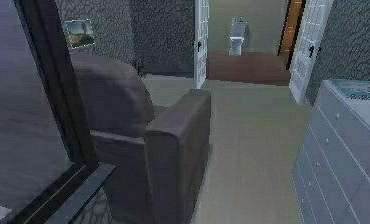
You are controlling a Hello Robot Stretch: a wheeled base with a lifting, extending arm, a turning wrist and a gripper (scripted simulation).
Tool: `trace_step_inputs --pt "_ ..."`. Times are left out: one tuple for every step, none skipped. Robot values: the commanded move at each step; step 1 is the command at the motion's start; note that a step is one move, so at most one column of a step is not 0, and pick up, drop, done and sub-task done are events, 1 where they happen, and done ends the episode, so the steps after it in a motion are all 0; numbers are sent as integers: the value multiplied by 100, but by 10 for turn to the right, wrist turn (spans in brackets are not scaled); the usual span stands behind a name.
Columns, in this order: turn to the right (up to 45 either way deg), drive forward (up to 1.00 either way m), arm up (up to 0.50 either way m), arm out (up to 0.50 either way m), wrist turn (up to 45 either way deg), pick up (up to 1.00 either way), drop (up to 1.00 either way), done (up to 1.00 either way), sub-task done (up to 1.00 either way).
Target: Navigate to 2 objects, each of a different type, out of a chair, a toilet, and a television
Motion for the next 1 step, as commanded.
trace_step_inputs --pt "150 0 0 0 0 0 0 0 0"
